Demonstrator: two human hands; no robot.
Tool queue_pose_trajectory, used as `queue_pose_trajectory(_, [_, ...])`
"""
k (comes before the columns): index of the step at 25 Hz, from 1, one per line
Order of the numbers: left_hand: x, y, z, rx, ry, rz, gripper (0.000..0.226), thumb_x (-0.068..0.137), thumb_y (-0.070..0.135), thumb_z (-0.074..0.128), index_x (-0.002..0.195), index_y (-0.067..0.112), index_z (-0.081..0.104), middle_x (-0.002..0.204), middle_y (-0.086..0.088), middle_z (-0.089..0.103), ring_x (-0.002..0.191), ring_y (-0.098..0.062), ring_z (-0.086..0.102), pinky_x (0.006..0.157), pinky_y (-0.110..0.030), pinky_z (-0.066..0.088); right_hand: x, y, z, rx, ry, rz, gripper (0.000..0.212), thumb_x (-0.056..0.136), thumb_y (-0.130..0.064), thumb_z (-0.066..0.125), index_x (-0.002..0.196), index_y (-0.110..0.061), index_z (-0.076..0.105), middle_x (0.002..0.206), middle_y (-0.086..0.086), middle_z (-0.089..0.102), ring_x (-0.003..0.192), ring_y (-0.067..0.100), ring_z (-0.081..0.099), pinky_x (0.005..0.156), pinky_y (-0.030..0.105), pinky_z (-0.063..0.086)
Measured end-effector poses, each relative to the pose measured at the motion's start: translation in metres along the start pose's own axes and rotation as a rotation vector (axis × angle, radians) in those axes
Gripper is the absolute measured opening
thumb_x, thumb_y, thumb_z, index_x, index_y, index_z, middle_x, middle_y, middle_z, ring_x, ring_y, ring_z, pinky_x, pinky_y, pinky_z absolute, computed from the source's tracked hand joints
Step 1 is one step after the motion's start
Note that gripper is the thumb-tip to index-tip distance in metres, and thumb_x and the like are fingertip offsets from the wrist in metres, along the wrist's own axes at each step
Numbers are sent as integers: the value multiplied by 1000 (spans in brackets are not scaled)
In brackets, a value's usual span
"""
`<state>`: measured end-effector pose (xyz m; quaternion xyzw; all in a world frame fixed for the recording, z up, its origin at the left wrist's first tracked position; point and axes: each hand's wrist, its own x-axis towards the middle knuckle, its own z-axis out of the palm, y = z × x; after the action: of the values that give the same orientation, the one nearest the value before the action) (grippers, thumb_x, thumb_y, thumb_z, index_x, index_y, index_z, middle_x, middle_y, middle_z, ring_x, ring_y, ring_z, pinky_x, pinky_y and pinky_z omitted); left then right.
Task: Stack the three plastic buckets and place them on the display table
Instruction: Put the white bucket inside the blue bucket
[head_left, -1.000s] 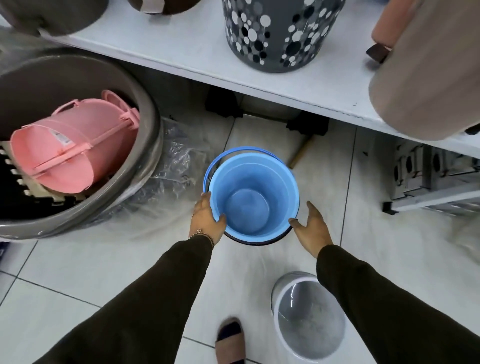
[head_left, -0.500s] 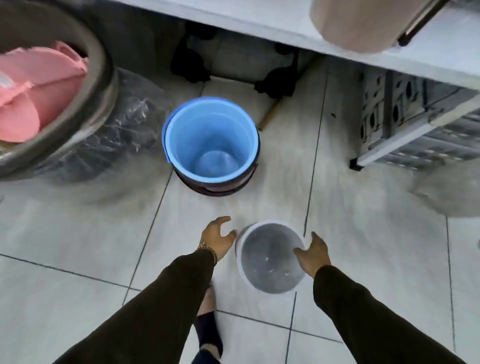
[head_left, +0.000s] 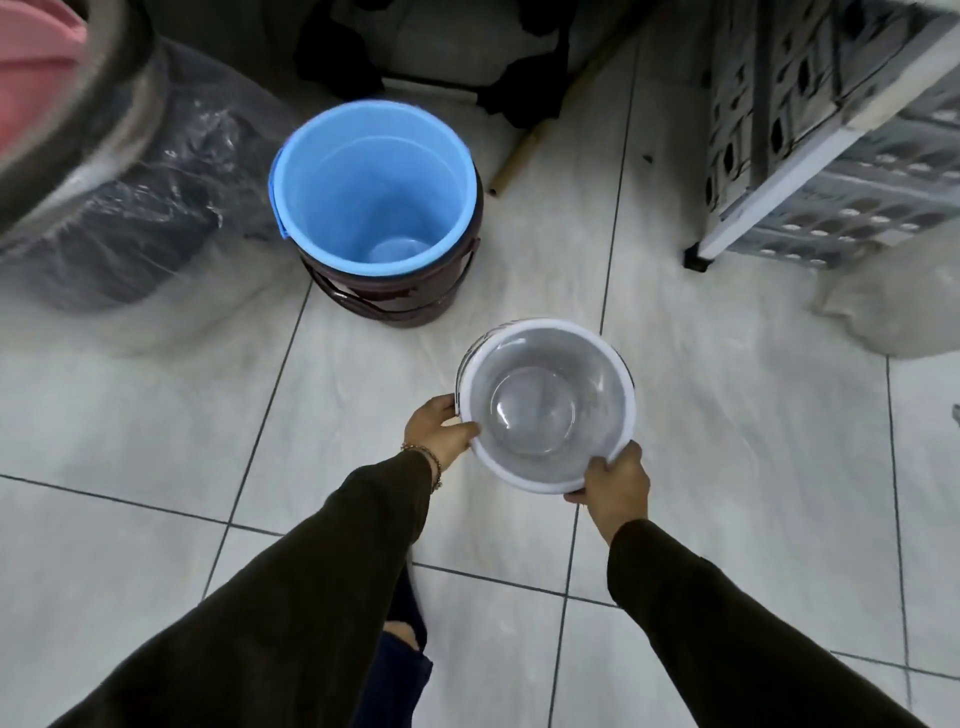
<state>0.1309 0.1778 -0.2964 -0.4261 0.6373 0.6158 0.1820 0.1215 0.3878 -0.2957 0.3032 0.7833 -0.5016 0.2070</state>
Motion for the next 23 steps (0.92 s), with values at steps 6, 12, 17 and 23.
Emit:
queue_pose_trajectory(6, [-63, 137, -14, -278, 62, 300, 57, 80, -11, 69, 132, 3, 50, 118, -11, 62, 94, -25, 64, 94, -47, 56, -24, -156, -51, -39, 46, -479, 18, 98, -12, 45, 108, -27, 42, 105, 1, 57, 87, 13, 63, 51, 15, 57])
queue_pose_trajectory(12, [-63, 223, -96, -337, 206, 455, 54, 80, -13, 67, 126, 7, 48, 105, -4, 67, 90, -26, 69, 85, -44, 60, -41, -288, 3, -34, -88, -644, 28, 97, -14, 53, 123, -25, 50, 97, -11, 62, 93, 18, 68, 80, 37, 63])
queue_pose_trajectory(17, [13, 226, -169, -250, 330, 394, 49, 77, -11, 71, 112, 19, 51, 99, -5, 66, 66, -2, 68, 85, -39, 58, -16, -313, 104, 27, -202, -472, 26, 92, -14, 64, 113, -28, 57, 99, -9, 66, 94, 14, 70, 90, 43, 60])
queue_pose_trajectory(23, [105, 202, -200, -99, 391, 176, 52, 73, -6, 73, 121, 6, 58, 113, -16, 64, 98, -39, 69, 92, -56, 56, 29, -300, 188, -73, -142, -282, 19, 83, -7, 74, 100, -9, 66, 94, 12, 70, 92, 35, 71, 87, 46, 59])
